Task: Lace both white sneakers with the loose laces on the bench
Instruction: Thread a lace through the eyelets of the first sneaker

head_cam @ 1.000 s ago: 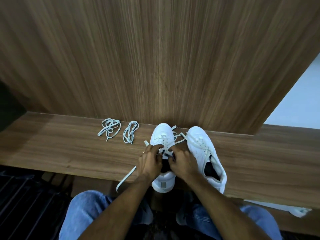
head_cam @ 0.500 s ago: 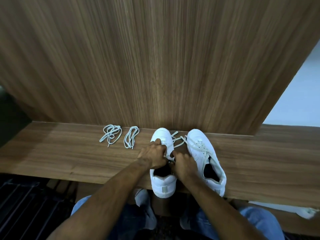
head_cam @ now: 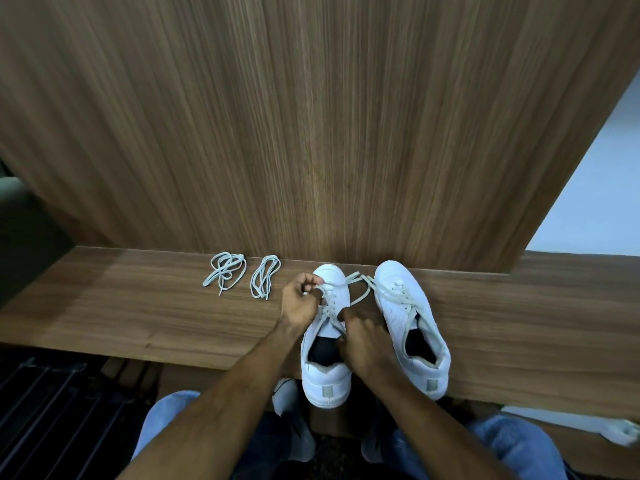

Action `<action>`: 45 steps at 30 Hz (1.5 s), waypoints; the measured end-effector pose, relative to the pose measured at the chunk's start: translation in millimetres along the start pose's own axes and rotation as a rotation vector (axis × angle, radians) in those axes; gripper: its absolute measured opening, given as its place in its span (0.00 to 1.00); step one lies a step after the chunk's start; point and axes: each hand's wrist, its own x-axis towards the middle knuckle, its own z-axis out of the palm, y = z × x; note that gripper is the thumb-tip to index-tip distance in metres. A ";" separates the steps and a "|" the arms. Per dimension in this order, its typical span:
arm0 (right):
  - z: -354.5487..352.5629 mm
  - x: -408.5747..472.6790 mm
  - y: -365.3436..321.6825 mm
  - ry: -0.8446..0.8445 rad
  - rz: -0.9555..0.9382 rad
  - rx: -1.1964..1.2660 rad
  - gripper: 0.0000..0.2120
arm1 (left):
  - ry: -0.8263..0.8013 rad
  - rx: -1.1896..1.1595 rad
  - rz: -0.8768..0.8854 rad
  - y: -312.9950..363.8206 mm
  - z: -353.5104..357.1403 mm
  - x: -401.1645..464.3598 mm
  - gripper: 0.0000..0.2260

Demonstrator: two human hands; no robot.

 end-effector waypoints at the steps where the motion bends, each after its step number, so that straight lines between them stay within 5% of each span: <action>1: -2.3 -1.0 -1.1 -0.005 -0.005 0.000 0.14 | 0.005 -0.053 0.000 8.3 1.8 1.2 0.16; 5: -6.5 -1.7 -2.2 -0.042 -0.005 0.022 0.15 | -0.099 -0.018 0.108 33.6 -2.8 16.7 0.20; 10: -10.3 0.1 -4.4 -0.092 0.017 0.038 0.18 | -0.231 0.451 0.458 33.9 -16.2 32.5 0.20; 13: -10.6 6.8 -5.3 -0.081 0.044 0.106 0.18 | -0.233 0.322 0.438 39.9 -15.1 30.6 0.18; 20: -41.8 42.1 -22.8 -0.111 0.234 1.084 0.05 | -0.267 -0.005 0.261 74.1 -7.5 32.4 0.23; 28: -108.6 63.3 -8.1 -0.091 0.355 1.510 0.08 | -0.411 0.782 0.308 77.9 -42.5 41.9 0.20; 32: -127.2 63.2 4.0 -0.125 0.315 1.387 0.09 | -0.220 0.430 0.102 63.4 -47.4 40.5 0.08; 35: -127.2 57.7 9.5 -0.229 0.233 1.128 0.15 | -0.031 0.023 -0.097 72.7 -47.5 42.7 0.08; 38: -137.9 50.7 11.4 -0.302 0.106 1.234 0.12 | 0.021 -0.227 -0.133 100.0 -52.4 50.4 0.08; 42: -165.0 54.1 14.3 -0.143 -0.005 1.512 0.10 | 0.007 -0.245 -0.056 131.7 -58.7 53.5 0.09; 45: -171.3 64.7 16.7 0.060 0.022 1.452 0.09 | 0.049 -0.200 0.040 141.4 -58.1 54.1 0.10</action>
